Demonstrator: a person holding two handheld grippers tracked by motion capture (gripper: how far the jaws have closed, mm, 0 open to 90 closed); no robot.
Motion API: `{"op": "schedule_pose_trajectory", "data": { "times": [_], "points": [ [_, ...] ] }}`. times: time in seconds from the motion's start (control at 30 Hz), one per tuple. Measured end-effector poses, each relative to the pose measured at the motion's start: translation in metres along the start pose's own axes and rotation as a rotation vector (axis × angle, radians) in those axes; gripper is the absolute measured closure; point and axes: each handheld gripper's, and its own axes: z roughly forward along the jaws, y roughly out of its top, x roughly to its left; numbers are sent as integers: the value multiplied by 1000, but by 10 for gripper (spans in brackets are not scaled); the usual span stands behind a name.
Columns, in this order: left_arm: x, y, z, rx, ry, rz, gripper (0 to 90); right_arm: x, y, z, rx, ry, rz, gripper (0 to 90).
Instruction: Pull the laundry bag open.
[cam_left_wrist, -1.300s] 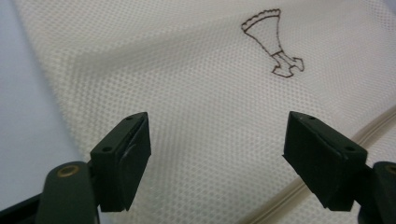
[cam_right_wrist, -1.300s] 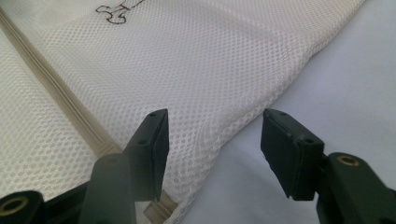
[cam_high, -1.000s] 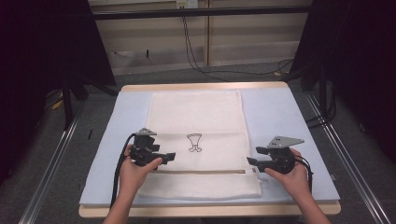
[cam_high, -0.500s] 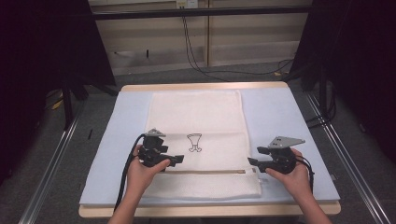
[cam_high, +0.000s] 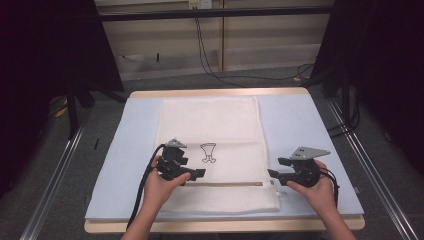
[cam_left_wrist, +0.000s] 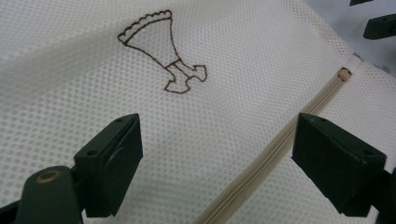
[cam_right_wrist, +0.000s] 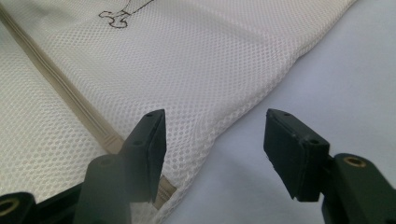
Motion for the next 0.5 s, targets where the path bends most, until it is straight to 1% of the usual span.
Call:
{"op": "schedule_pose_trajectory", "data": {
  "times": [0.03, 0.07, 0.1, 0.13, 0.2, 0.23, 0.27, 0.3, 0.4, 0.47, 0.5],
  "points": [
    [-2, 1, 2, -5, -8, -5, 159, 0, -1, -1, -2, 1, 2, 399],
    [-2, 2, 2, -4, -4, 9, 159, 0, -1, -2, 0, -1, 7, 399],
    [-4, 3, 4, -16, -13, 6, 159, 0, -2, -3, -4, -4, 3, 400],
    [-5, 4, 4, -15, -14, 8, 159, 1, -3, -4, -5, -7, 9, 400],
    [-7, 6, 7, -12, -24, 10, 158, 0, -4, -6, -9, -14, 6, 407],
    [-8, 7, 8, -15, -35, 6, 158, 0, -5, -7, -9, -15, 6, 408],
    [-10, 8, 9, -14, -33, 12, 158, 0, -6, -9, -8, -13, 11, 410],
    [-11, 9, 9, -9, -41, 11, 158, 0, -6, -9, -11, -14, 6, 412],
    [-16, 11, 13, -10, -51, 20, 158, 0, -8, -12, -11, -18, 9, 422],
    [-18, 13, 17, -11, -59, 22, 159, 0, -10, -13, -15, -26, 9, 423],
    [-19, 14, 18, -11, -64, 24, 159, 1, -11, -14, -18, -33, 17, 424]
  ]
}}
